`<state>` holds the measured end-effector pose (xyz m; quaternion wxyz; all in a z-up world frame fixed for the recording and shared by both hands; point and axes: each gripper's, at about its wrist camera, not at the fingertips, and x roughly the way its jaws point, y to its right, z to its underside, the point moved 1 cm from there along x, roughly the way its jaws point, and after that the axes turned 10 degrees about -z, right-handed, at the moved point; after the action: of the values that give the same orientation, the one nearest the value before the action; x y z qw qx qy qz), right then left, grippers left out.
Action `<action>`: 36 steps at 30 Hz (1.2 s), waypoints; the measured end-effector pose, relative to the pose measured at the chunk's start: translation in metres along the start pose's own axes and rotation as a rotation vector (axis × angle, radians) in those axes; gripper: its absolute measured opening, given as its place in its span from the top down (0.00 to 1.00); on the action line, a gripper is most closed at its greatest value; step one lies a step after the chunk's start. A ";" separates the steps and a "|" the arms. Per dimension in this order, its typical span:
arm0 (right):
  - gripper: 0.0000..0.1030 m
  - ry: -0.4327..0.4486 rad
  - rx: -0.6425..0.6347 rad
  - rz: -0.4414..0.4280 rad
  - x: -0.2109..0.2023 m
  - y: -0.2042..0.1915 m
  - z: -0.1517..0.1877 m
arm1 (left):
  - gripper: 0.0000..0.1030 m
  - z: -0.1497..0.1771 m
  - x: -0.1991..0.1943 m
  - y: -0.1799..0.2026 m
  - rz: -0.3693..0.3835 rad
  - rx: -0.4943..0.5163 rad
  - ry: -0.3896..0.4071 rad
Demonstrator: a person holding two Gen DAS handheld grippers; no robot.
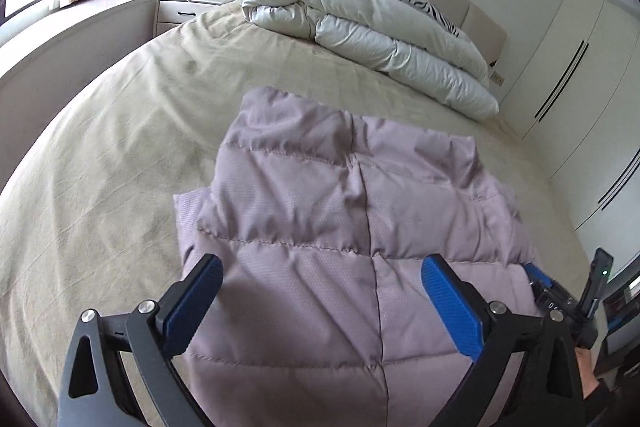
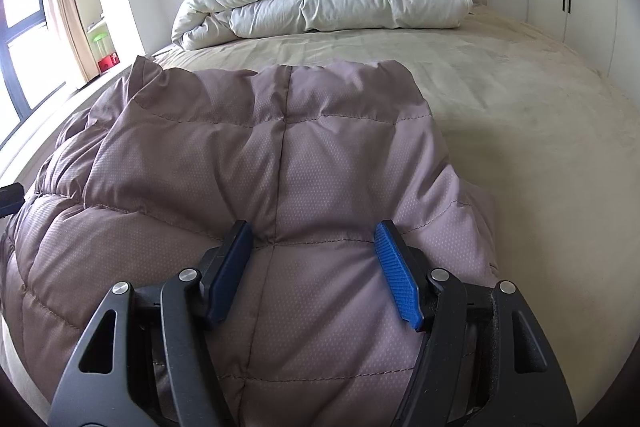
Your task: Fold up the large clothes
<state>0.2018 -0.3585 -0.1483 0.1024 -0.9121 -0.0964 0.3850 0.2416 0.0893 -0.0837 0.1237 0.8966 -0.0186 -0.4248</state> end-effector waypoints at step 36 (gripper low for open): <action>0.02 -0.301 0.493 -0.490 0.006 0.116 0.016 | 0.23 0.018 0.084 -0.061 0.353 -0.216 -0.433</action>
<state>0.2058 -0.4669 -0.1939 0.3927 -0.7430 -0.2303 0.4905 0.2771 0.1331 -0.1726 0.2833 0.7498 -0.1547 -0.5775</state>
